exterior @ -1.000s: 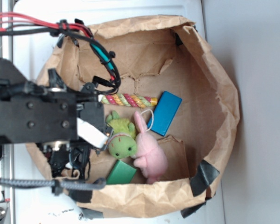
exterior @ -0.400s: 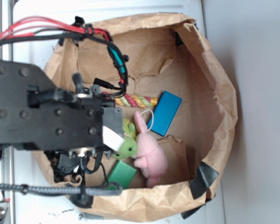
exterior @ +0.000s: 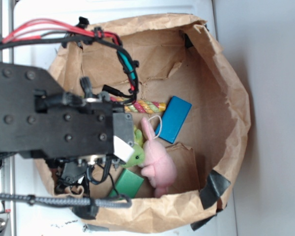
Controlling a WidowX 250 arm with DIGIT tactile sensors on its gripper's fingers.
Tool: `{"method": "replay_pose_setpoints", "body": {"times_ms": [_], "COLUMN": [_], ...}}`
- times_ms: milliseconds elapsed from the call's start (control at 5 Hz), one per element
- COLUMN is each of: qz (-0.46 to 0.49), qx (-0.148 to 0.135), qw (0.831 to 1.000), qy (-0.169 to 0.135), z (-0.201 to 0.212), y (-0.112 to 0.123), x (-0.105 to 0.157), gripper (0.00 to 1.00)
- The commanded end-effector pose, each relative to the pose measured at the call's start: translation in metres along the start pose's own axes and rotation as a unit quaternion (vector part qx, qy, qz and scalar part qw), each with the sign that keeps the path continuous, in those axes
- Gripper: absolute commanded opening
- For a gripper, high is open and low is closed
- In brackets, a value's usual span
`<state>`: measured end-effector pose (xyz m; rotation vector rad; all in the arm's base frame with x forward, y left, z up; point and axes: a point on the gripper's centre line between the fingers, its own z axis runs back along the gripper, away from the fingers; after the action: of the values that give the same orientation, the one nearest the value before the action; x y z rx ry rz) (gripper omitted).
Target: Grab the multicolored rope.
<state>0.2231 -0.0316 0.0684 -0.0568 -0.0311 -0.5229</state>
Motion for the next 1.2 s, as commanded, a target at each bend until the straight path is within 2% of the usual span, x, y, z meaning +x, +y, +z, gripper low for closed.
{"method": "replay_pose_setpoints", "body": {"times_ms": [0, 200, 400, 600, 1000], "qz": [-0.007, -0.005, -0.008, -0.008, 0.014], "qx": [0.012, -0.003, -0.003, 0.012, 0.031], "qw": [1.0, 1.0, 1.0, 1.0, 0.999], "qy": [-0.021, -0.014, -0.008, 0.001, 0.036], "z": [0.012, 0.006, 0.0, -0.015, -0.031], "y": [0.005, 0.007, 0.002, 0.004, 0.015], "x": [0.008, 0.009, 0.01, 0.018, 0.011], "gripper": [1.0, 1.0, 1.0, 1.0, 1.0]}}
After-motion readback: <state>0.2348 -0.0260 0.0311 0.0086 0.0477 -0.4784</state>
